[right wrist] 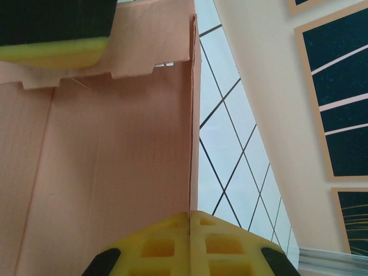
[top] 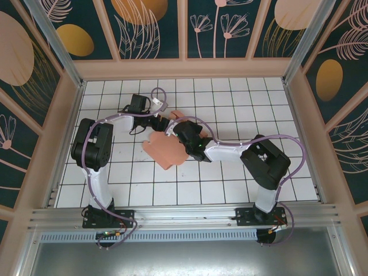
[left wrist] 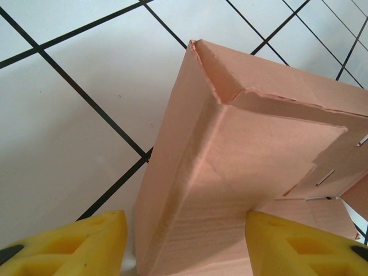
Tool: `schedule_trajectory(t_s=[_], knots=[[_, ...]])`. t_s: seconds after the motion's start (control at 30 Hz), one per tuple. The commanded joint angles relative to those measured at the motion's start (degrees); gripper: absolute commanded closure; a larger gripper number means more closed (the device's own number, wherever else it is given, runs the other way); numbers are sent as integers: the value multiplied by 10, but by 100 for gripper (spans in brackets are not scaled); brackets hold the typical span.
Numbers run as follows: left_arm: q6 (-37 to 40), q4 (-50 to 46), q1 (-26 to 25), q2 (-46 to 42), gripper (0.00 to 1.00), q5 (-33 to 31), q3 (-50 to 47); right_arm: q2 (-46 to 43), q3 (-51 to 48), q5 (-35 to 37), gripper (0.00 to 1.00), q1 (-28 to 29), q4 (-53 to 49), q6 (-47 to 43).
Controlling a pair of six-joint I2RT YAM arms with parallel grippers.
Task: Fold the paper box
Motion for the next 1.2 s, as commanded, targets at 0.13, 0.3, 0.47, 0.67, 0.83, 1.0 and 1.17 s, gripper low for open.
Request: schedule_trajectory(t_s=[0.13,0.3,0.47,0.67,0.83,1.0,1.17], knots=[[14,-5,5,-28,40,5,-9,-24,30,-35,100,-4,-64,24],[21,-23,6,-17,43,25,1,-24,36,-41,100,-4,-77,26],[36,-53,6,-9,41,41,12,-24,41,-60,100,-10,-98,32],[42,-71,12,-13,38,67,22,-36,52,-90,100,-21,-130,46],[48,-80,13,-9,40,48,23,-38,58,-98,100,-25,-141,51],[52,-81,13,-11,42,60,21,-19,62,-70,100,-30,-140,45],[29,-33,16,-37,31,34,-5,-18,60,-43,100,-32,-123,39]])
